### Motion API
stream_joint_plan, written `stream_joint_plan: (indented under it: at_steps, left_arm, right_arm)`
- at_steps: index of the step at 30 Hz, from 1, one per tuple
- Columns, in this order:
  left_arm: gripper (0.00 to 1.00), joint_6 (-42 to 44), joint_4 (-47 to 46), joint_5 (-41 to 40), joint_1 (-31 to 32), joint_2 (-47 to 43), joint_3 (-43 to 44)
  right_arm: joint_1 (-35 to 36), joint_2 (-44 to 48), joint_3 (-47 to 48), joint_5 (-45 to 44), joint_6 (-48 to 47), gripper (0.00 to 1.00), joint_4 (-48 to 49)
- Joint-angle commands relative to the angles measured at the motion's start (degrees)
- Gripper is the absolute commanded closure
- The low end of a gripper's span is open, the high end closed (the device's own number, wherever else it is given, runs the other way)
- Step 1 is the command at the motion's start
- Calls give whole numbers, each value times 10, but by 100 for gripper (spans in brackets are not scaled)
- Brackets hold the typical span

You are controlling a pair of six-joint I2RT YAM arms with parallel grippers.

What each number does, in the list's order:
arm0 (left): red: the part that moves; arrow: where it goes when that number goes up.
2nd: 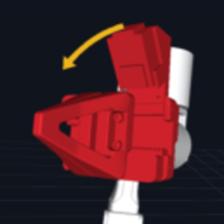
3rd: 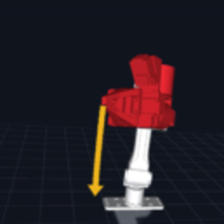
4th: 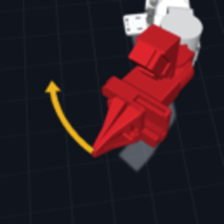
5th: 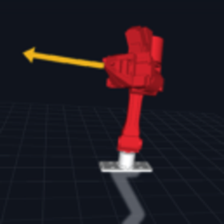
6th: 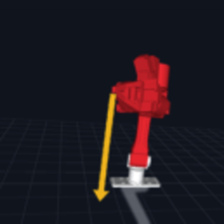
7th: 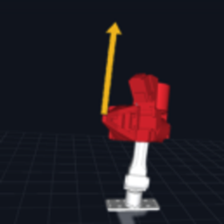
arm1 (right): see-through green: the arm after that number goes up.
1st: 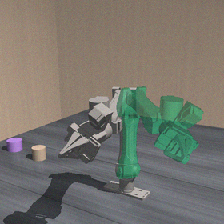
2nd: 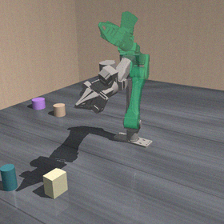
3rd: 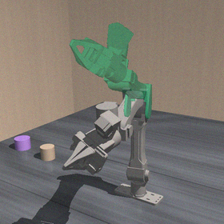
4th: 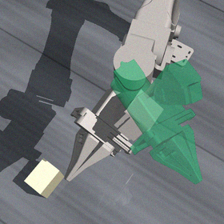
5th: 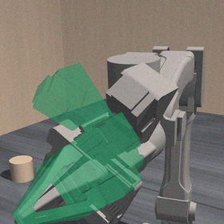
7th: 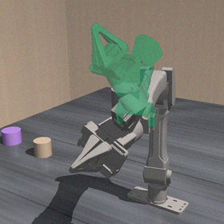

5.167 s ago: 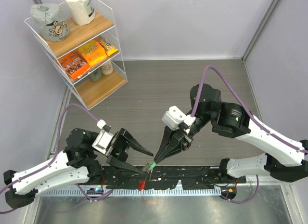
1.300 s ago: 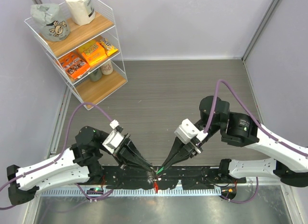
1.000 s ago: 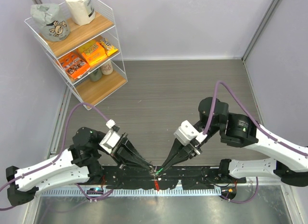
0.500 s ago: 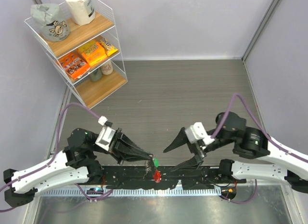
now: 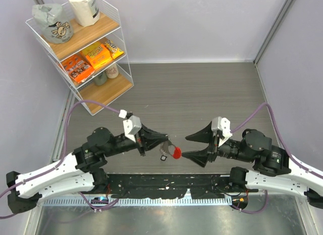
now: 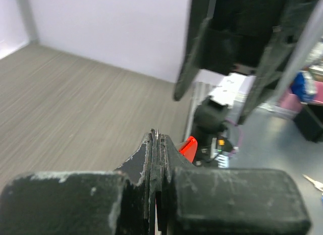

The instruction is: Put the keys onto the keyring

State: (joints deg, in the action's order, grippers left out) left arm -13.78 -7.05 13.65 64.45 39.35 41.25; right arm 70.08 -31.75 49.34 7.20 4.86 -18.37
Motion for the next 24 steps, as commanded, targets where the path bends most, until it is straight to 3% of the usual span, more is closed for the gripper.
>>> stream_joint_plan:
  at_steps: [1,10,18,24]
  left_arm:
    - [100,43,-7,-169,-1,48,25]
    - [100,29,-103,-153,-83,190,53]
    - [100,-42,-213,-20,-193,371,130]
    - [100,-93,-335,9,-204,442,51]
  right_arm:
    - [3,24,-25,-129,60,32,36]
    - [3,58,-123,-212,139,35,46]
    - [3,99,-173,-232,167,40,49]
    - [3,114,-197,-231,166,40,47]
